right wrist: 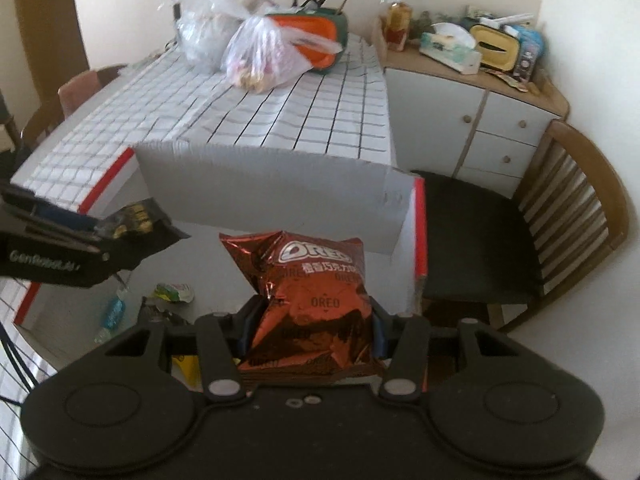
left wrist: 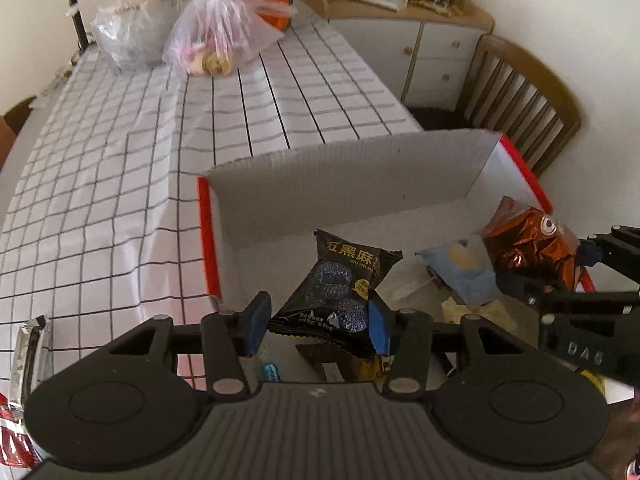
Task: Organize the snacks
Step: 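Open both tools to drop the packets into the box, then move both tools back toward the red chip bag and silver bar, then grasp the red chip bag with the left tool while the right tool grasps the silver foil bar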
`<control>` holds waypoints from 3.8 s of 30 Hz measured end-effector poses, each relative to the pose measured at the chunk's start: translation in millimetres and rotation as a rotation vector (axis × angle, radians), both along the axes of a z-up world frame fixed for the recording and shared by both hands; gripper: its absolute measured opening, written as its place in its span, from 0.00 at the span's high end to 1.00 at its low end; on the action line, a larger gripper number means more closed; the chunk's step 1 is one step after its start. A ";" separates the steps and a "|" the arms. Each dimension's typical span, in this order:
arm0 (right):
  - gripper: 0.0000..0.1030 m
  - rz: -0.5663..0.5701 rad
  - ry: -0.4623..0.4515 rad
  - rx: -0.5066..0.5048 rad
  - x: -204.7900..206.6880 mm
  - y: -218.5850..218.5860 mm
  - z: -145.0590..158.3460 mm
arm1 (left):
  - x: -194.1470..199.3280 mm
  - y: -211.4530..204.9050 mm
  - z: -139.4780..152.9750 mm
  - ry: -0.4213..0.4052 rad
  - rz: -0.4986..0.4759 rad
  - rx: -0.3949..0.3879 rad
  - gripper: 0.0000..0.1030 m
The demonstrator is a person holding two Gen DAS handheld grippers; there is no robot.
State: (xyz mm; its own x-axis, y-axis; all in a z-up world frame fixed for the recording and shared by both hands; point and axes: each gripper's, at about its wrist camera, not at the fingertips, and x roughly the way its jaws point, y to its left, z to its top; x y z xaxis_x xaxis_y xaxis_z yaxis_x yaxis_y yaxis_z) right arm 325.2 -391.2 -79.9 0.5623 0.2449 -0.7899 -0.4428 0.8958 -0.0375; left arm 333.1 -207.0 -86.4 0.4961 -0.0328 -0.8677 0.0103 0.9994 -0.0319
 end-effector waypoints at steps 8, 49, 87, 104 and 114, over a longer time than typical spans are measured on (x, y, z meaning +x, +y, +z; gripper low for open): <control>0.51 0.031 0.043 -0.026 17.0 11.6 -14.3 | 26.0 -4.0 -20.3 0.093 0.014 0.019 0.52; 0.11 0.061 -0.042 0.072 -29.6 17.4 30.8 | -26.9 13.5 21.5 -0.014 0.001 -0.044 0.39; 0.00 0.142 -0.027 0.298 -116.4 161.7 63.2 | -178.4 196.1 58.9 -0.279 0.104 -0.094 0.20; 0.00 0.152 0.062 0.221 -116.7 273.1 33.3 | -213.0 302.7 35.2 -0.210 0.039 -0.060 0.20; 0.00 0.131 0.122 0.156 -98.6 341.9 8.3 | -206.0 337.3 23.5 -0.171 -0.131 0.006 0.20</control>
